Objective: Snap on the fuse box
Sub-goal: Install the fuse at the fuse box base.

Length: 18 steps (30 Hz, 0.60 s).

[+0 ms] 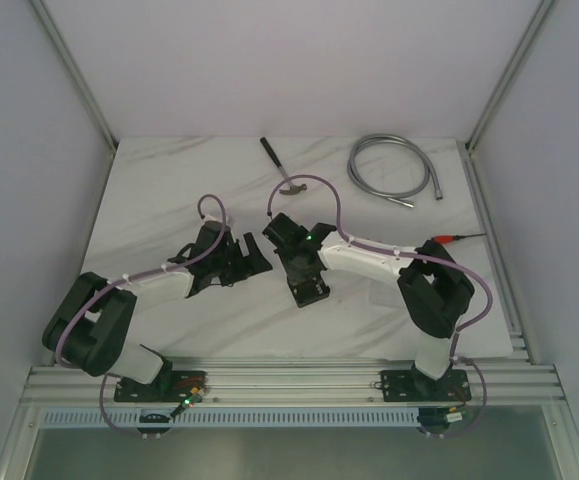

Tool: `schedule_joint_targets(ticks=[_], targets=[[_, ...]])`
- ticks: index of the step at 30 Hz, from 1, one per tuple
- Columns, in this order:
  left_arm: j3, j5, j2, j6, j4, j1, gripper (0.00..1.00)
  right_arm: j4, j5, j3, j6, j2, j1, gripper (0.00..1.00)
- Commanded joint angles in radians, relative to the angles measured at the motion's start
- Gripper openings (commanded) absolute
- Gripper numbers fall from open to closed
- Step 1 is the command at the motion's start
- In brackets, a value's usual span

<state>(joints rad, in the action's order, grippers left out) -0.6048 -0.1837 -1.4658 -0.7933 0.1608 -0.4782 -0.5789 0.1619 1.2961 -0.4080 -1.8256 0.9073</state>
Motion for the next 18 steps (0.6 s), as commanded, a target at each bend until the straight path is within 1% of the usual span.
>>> schedule_joint_targets(ticks=[1,7,12,18], targets=[[-0.004,0.010,0.007,0.036,-0.047,0.015,0.94,-0.032,0.017,0.041,0.001,-0.029,0.006,0.14],[-0.006,0.011,0.014,0.055,-0.061,0.027,0.94,-0.071,0.019,0.068,0.010,-0.056,0.004,0.00],[-0.005,0.015,0.023,0.067,-0.072,0.036,0.94,-0.116,0.003,0.075,0.021,-0.090,-0.001,0.00],[-0.001,0.019,0.035,0.082,-0.081,0.051,0.96,-0.122,-0.002,0.051,0.033,-0.106,-0.019,0.00]])
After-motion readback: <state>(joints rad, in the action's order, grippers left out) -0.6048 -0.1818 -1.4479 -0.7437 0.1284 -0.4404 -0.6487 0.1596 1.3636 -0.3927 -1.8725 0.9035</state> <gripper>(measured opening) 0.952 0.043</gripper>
